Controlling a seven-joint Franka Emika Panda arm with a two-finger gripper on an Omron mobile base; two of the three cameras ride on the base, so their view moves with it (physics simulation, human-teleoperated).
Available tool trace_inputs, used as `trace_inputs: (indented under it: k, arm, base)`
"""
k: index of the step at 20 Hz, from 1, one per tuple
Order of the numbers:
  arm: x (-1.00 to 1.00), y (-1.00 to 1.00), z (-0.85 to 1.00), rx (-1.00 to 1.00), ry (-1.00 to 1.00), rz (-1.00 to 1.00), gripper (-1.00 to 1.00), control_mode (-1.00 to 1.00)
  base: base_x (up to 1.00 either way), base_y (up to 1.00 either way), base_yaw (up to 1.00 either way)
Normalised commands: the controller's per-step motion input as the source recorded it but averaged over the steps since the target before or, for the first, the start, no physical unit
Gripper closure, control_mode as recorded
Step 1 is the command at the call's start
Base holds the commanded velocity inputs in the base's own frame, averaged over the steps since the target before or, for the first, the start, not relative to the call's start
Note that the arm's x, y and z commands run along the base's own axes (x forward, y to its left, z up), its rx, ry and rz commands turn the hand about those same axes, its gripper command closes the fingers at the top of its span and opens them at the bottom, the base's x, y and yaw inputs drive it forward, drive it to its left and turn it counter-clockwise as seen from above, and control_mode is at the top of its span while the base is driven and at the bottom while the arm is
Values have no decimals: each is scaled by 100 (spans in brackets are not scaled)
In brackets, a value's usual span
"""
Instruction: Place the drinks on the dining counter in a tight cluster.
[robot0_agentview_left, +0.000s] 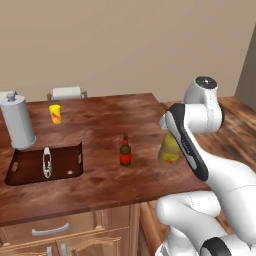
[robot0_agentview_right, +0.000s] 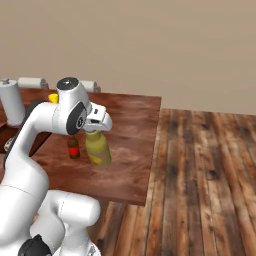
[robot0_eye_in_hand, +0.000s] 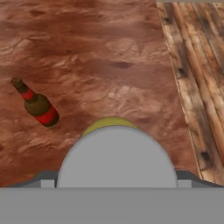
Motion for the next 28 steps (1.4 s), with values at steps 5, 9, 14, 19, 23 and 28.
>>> trace_inputs:
  k: [5,9,14,19,23,28]
  arm:
    - [0,0,0,0,0,0,100,100]
    - [0,0,0,0,0,0,100,100]
    - [0,0,0,0,0,0,100,100]
    - [0,0,0,0,0,0,100,100]
    - [4,0,0,0,0,2,100,-100]
    - [23,0,0,0,0,7,100,-100]
  base:
    - [44,-13,4]
    - [5,-3,0]
    - [0,0,0]
    - [0,0,0]
    - [1,0,0]
    - [0,0,0]
